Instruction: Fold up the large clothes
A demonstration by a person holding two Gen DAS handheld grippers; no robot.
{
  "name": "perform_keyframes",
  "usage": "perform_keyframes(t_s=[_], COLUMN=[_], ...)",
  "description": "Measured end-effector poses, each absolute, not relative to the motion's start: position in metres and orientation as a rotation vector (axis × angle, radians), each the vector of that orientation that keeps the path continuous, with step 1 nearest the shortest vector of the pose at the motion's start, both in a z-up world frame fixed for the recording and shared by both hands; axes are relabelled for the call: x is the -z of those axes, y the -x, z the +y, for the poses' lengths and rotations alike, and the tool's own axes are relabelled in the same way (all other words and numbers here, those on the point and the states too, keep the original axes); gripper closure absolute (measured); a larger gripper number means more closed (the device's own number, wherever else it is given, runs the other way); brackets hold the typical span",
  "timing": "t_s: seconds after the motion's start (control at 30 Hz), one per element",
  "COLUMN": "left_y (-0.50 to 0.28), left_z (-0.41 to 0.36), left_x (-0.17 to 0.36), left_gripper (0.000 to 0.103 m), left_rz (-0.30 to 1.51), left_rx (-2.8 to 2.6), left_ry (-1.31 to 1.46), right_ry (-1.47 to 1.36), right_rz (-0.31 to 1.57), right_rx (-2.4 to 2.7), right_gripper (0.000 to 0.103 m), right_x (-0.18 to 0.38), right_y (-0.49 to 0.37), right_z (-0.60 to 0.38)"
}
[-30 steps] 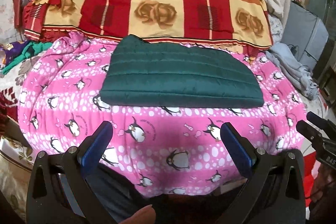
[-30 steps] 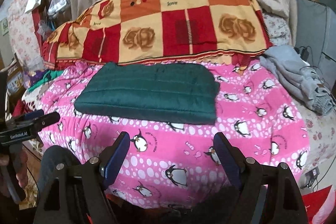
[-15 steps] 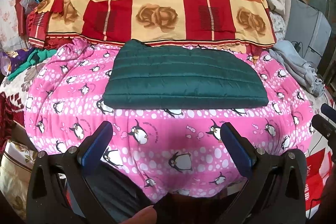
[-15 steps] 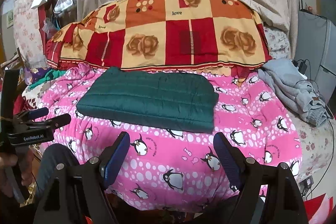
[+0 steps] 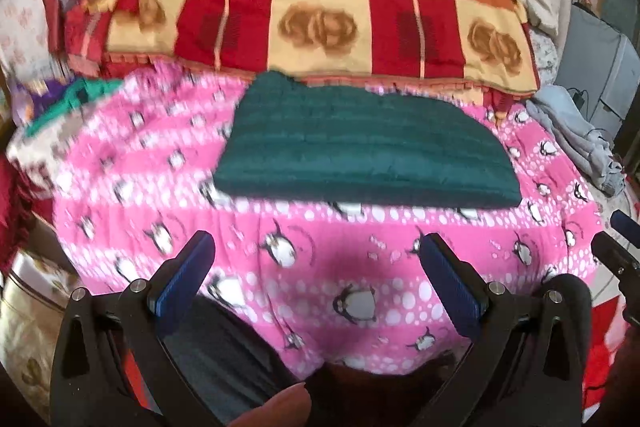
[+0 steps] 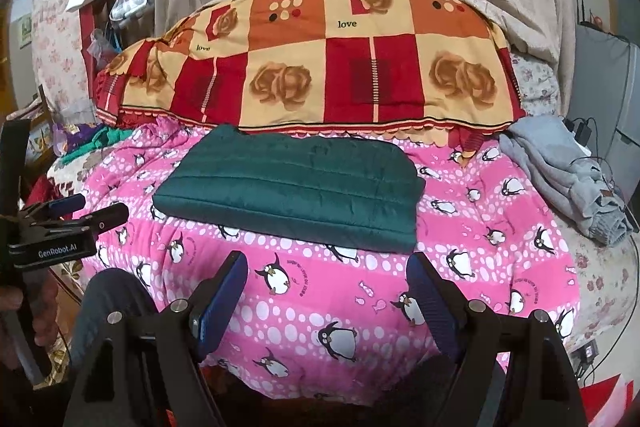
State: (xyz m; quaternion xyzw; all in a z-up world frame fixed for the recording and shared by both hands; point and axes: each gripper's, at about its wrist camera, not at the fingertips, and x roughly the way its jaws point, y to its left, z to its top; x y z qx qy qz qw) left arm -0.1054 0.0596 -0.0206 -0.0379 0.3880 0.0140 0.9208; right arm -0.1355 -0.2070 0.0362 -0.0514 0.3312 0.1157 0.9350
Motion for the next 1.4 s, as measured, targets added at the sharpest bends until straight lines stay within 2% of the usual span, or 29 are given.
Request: perform_keyframes(t_s=[0.1, 0.23, 0.4, 0.5, 0.7, 0.93, 1.0, 1.07, 1.17, 1.23, 1.4], left_y=[0.087, 0.045, -0.025, -0.054, -0.077, -0.080, -0.080, -0.076, -0.070, -0.067, -0.046], left_z=[0.078, 0.116, 0.176, 0.200, 0.208, 0.211, 0.204, 0.194, 0.183, 0.182, 0.174], left_x=[0.041, 0.052, 0.081, 0.108, 0.132, 0.142, 0.140, 0.134, 0.123, 0.119, 0.111], left_gripper=[0.000, 0.000, 0.000, 0.000, 0.000, 0.000, 0.007, 0.021, 0.038, 0.041, 0.041], left_rz=[0.866, 0.863, 0.888, 0.938, 0.947, 0.945, 0.967, 0.964, 0.942, 0.935, 0.931], left_rx=[-0.038, 0.030, 0.087, 0.122, 0.249, 0.297, 0.319, 0.326, 0.319, 0.320, 0.363], left_ry=[0.103, 0.125, 0.096, 0.111, 0.216, 0.330, 0.338, 0.306, 0.239, 0.229, 0.198], right_ry=[0.077, 0.020, -0.175, -0.181, -0.257, -0.402, -0.390, -0.404, -0.431, -0.411, -0.388], right_rz=[0.676, 0.629, 0.703, 0.742, 0.792, 0.803, 0.806, 0.788, 0.765, 0.759, 0.753], right_rx=[-0.242, -0.291, -0.269, -0.301, -0.353, -0.431, -0.471, -0.509, -0.550, -0.571, -0.594], right_gripper=[0.023, 0.023, 0.023, 0.023, 0.023, 0.023, 0.033, 0.052, 0.070, 0.073, 0.073], right_x=[-0.028, -0.005, 0.044, 0.067, 0.101, 0.120, 0.120, 0.115, 0.108, 0.101, 0.088], right_y=[0.124, 0.085, 0.005, -0.034, -0.086, -0.092, -0.088, -0.085, -0.081, -0.075, -0.060], right_z=[-0.216, -0.247, -0.297, -0.299, -0.297, -0.305, -0.303, -0.304, -0.311, -0.311, -0.316])
